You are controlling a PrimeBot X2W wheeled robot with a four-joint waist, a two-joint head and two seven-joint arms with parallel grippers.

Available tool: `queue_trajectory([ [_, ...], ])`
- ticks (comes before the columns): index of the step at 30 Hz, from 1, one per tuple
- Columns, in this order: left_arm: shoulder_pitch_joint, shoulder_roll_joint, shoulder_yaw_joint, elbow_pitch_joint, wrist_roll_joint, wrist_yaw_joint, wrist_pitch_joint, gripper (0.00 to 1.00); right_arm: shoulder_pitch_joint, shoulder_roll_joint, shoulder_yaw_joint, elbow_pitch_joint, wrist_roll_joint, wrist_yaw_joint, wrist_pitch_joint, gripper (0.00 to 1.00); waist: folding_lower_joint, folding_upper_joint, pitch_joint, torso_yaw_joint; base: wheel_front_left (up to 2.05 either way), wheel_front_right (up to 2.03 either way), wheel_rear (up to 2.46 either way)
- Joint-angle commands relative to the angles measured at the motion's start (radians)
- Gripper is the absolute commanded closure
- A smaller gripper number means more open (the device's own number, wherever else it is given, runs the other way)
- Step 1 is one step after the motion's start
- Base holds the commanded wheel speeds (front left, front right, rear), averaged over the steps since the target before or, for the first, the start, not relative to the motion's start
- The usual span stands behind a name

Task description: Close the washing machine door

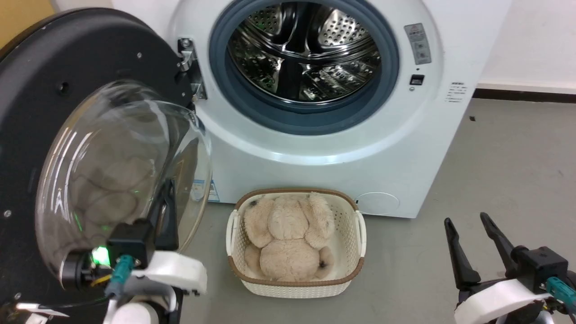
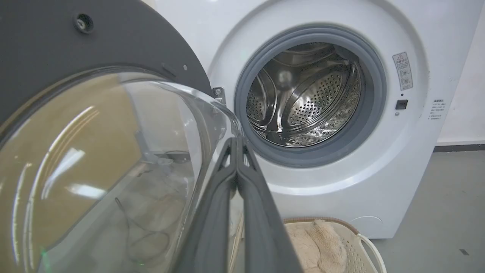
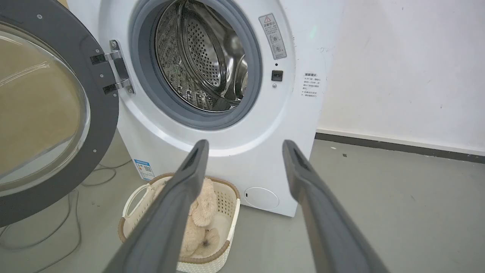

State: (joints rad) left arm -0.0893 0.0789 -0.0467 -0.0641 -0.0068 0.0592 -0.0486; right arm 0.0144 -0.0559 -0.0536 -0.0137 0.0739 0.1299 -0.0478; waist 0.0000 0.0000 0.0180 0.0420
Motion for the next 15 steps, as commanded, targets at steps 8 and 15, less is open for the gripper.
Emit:
queue_trajectory([
  [8, -0.103, 0.033, 0.023, -0.075, -0.023, -0.013, -0.025, 1.00, -0.006, 0.002, -0.023, -0.013, 0.025, 0.000, -0.026, 0.00, 0.0000, 0.0000, 0.015, 0.051, 0.00, 0.00, 0.00],
  [15, -0.187, 0.038, 0.067, -0.118, -0.068, -0.040, -0.039, 1.00, -0.010, 0.002, -0.042, -0.017, 0.039, 0.000, -0.040, 0.00, 0.0000, 0.0000, 0.025, 0.104, 0.00, 0.00, 0.00],
])
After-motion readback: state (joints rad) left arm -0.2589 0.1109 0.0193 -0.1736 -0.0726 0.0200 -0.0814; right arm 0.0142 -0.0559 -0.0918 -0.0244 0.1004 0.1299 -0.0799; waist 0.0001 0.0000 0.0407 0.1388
